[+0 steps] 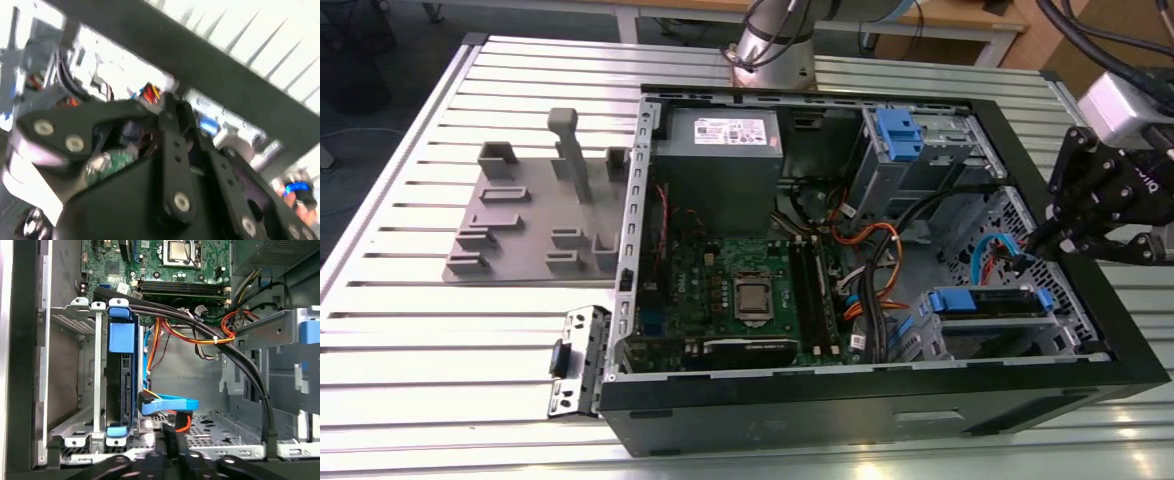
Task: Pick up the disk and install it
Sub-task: 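Insert the first disk wire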
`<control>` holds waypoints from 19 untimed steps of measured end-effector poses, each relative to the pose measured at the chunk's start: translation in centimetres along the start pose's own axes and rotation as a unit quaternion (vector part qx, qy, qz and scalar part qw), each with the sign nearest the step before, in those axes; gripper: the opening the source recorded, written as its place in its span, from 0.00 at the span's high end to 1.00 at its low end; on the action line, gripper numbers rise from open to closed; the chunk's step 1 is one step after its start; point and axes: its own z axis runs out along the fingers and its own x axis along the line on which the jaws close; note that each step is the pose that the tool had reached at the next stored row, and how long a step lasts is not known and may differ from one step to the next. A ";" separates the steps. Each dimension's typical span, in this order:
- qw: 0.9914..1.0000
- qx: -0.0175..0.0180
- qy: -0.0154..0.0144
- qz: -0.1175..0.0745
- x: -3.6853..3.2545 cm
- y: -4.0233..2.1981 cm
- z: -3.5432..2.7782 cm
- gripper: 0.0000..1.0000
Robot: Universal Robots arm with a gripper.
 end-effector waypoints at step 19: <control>1.000 0.001 0.000 0.000 2.81 1.50 0.19 0.80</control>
